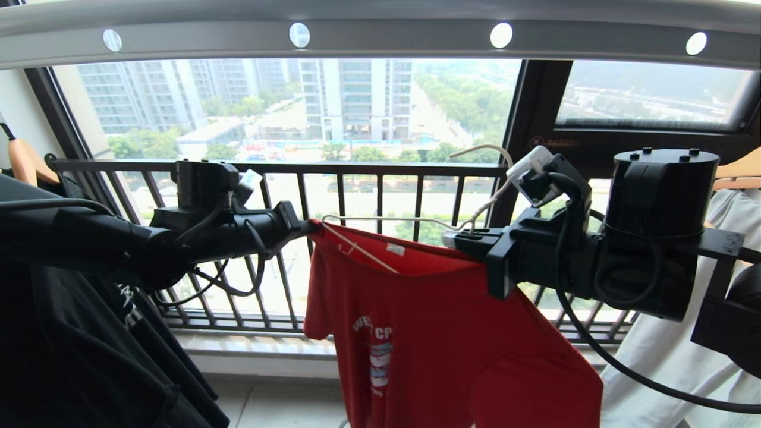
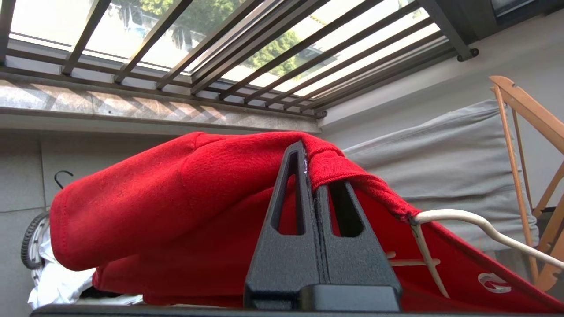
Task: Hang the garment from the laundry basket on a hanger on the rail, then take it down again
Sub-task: Take the clothes off the clothes rack
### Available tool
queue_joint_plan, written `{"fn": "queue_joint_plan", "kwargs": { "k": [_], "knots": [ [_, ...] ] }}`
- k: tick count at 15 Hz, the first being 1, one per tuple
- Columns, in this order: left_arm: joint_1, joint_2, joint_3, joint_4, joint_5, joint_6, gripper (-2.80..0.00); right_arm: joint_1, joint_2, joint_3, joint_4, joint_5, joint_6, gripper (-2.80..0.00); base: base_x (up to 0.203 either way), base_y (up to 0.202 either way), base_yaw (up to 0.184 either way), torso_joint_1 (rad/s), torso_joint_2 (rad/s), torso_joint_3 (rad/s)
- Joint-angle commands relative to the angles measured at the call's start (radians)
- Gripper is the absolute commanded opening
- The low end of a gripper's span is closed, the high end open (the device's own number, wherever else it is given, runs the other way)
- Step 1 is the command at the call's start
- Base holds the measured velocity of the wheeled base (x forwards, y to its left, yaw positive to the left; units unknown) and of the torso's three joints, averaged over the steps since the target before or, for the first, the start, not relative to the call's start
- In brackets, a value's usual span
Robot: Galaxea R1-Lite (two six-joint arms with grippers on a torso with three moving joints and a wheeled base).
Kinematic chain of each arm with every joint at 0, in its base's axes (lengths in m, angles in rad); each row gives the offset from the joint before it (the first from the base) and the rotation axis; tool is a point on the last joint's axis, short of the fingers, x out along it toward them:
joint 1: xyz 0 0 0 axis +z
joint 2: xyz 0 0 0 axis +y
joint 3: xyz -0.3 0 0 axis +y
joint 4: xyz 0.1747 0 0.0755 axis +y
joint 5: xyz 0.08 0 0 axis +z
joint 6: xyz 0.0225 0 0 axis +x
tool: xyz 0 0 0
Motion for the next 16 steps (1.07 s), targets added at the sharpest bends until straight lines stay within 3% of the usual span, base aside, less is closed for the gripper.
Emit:
{"fn": "queue_joint_plan", "kwargs": {
  "k": [1,9,12,16],
  "knots": [
    [-0.015,0.020,0.000,-0.002,-0.004,-0.003,-2.80,0.000,0.000,0.000,-0.004,0.002,-0.001,-2.80,0.000,0.000,0.000,0.000,0.00,0.000],
    [-0.111,-0.005,0.055,0.017,0.013,0.071,-2.80,-0.006,0.028,-0.027,-0.006,-0.004,0.015,-2.80,0.000,0.000,0.000,0.000,0.00,0.000],
    [-0.153,0.005,0.053,0.088,0.093,0.175,-2.80,-0.010,0.028,-0.056,-0.006,-0.004,0.091,-2.80,0.000,0.000,0.000,0.000,0.00,0.000],
    [-0.173,-0.033,0.064,0.101,0.119,0.185,-2.80,-0.026,0.073,-0.072,-0.089,-0.012,0.140,-2.80,0.000,0.000,0.000,0.000,0.00,0.000]
  ]
}}
